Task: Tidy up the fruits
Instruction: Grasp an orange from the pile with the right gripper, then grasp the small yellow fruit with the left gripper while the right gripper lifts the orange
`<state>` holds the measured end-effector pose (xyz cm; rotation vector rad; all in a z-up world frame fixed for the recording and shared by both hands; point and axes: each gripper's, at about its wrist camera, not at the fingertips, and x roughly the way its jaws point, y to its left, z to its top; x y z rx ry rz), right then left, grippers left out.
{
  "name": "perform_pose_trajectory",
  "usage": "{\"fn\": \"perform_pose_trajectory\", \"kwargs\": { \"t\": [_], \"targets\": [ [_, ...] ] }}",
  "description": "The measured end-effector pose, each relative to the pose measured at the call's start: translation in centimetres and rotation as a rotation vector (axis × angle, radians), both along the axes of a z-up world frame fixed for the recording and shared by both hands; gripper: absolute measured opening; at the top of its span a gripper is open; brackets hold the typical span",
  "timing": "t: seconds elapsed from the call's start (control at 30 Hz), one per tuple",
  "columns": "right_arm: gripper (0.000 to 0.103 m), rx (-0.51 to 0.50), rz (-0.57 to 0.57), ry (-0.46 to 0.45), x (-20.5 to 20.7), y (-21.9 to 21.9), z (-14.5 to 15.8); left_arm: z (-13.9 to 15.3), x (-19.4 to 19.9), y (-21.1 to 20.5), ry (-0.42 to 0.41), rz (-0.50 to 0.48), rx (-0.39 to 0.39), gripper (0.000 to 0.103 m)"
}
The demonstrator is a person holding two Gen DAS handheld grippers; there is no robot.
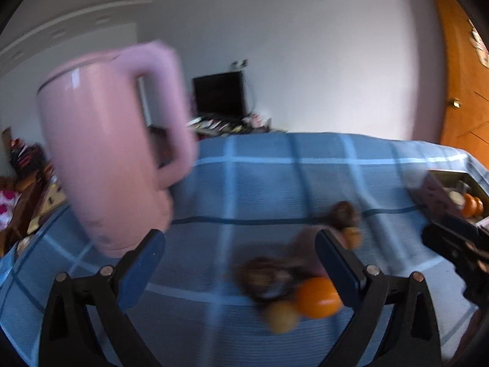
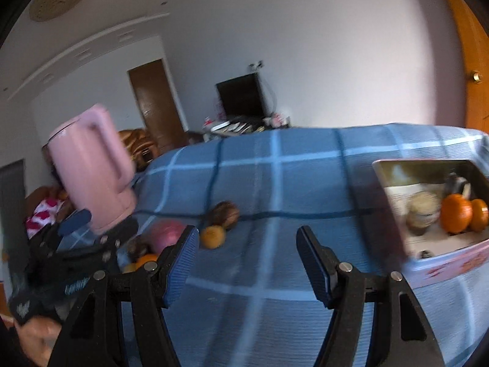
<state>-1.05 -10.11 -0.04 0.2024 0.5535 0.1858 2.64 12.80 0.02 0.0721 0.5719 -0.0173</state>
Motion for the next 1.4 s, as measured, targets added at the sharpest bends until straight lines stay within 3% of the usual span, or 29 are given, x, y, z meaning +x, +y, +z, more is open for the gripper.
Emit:
{"fn": "perform_pose_trajectory", "kwargs": {
  "t": [0.13,0.27,0.37,0.8,0.87,0.9,1.07,1.27,1.4],
  "targets": [
    [0.068,-0.035,0.082,0.049,0.8,3.0,-0.6,-0.3,1.4,4.7,0.071,0.118,-0.061,0.097],
    [0.065,-0.063,0.195,0.105,1.3,6.2,-1.6,-0.5,1.6,7.4,0.103,0.164,-0.11,0.094],
    [0.046,-0.071,0.244,0.172,2.5,7.9,-2.5,-0.5,1.5,7.7,0.114,0.17,-0.11,0.094],
    [0.046,0.07,0.35,0.295,5.4,10.3,-4.3,-0.2,1.3,6.8,0.121,0.117,-0.089,0.094],
    [0.044,0.039,0.352,0.291,5.2,10.3,-4.2,-0.3,1.3,6.4,0.128,0.097,-0.083,0.094],
    [0.038,0.04,0.353,0.295,5.1,10.2,-4.1,-0.4,1.4,6.2,0.134,0.083,-0.081,0.094],
    [0.038,0.055,0.37,0.304,4.2,9.0,-4.2,-0.7,1.3,5.0,0.16,-0.008,-0.078,0.094],
    [0.038,0.028,0.3,0.19,2.0,6.0,-2.5,-1.0,0.4,2.2,0.209,-0.258,-0.116,0.094],
    [0.038,-0.007,0.214,0.107,1.0,3.5,-1.4,-2.2,0.3,-0.1,0.267,-0.335,-0.05,0.069]
  ]
}}
